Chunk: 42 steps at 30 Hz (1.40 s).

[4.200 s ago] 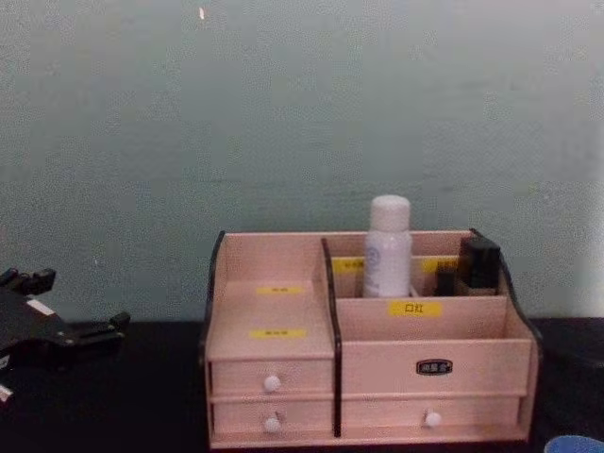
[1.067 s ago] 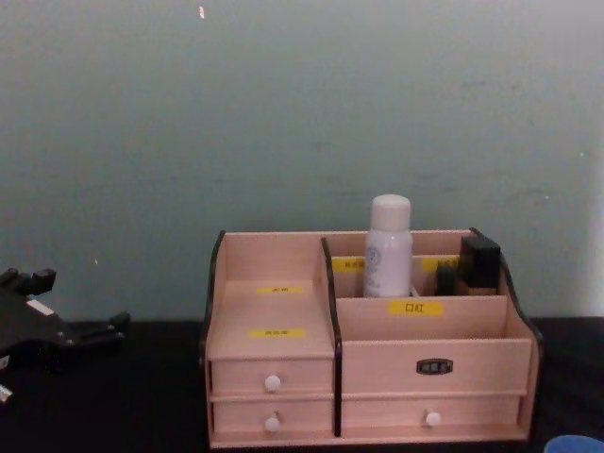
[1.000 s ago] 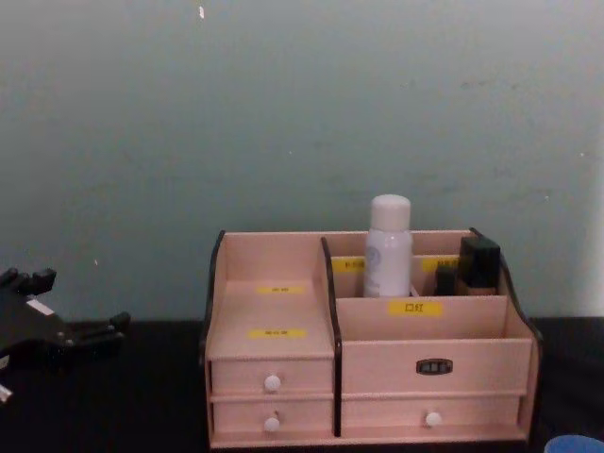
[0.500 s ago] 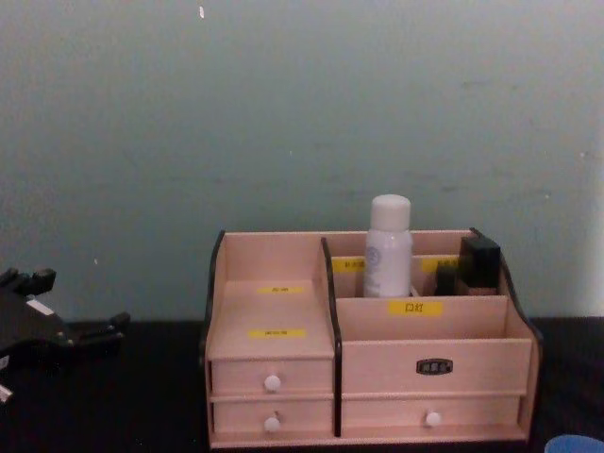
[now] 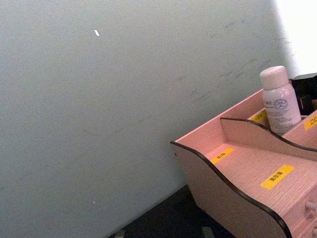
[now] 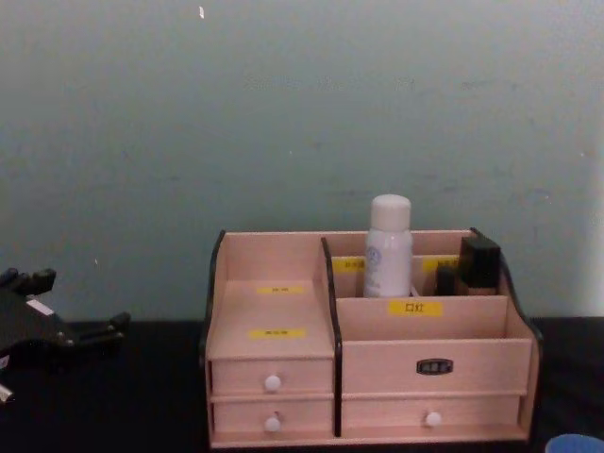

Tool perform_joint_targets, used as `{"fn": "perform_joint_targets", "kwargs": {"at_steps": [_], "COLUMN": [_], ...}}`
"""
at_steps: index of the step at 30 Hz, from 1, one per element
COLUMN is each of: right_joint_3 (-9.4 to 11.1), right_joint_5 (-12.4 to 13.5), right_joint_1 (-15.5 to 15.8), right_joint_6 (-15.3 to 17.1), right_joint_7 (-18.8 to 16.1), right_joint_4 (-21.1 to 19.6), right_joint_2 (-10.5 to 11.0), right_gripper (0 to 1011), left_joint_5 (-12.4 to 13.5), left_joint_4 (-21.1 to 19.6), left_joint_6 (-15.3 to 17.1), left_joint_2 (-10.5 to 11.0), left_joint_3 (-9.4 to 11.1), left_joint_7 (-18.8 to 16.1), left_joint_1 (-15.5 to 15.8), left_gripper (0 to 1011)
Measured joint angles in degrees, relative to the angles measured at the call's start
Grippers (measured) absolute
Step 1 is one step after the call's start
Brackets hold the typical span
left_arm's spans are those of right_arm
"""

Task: Pick up the facial cleanser and watermelon frost from the table and place them into the tiered storage box.

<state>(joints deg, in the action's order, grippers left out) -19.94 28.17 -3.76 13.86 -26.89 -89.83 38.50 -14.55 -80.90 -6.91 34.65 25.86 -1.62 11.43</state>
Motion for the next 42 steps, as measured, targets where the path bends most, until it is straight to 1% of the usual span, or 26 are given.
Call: {"fn": "perform_joint_targets", "kwargs": {"at_steps": [2,6,8,32,38,42], "right_joint_3": [0.0,0.0,0.0,0.0,0.2,0.4], "right_joint_5": [0.0,0.0,0.0,0.0,0.1,0.7], "right_joint_1": [0.0,0.0,0.0,0.0,0.0,-0.1], "right_joint_6": [0.0,0.0,-0.1,0.0,-0.1,-0.3], "right_joint_7": [0.0,0.0,0.0,0.0,0.3,-0.2], "right_joint_4": [0.0,0.0,0.0,0.0,-0.6,-1.5], "right_joint_2": [0.0,0.0,0.0,0.0,-0.1,0.0], "right_gripper": [870,754,729,729,729,729], "left_joint_5": [0.0,0.0,0.0,0.0,0.0,0.0], "left_joint_4": [0.0,0.0,0.0,0.0,0.0,0.0], "left_joint_6": [0.0,0.0,0.0,0.0,0.0,0.0], "left_joint_2": [0.0,0.0,0.0,0.0,0.0,0.0], "left_joint_3": [0.0,0.0,0.0,0.0,0.0,0.0], "left_joint_7": [0.0,0.0,0.0,0.0,0.0,0.0], "left_joint_1": [0.0,0.0,0.0,0.0,0.0,0.0], "left_gripper": [1001,1001,1001,1001,1001,1001]}}
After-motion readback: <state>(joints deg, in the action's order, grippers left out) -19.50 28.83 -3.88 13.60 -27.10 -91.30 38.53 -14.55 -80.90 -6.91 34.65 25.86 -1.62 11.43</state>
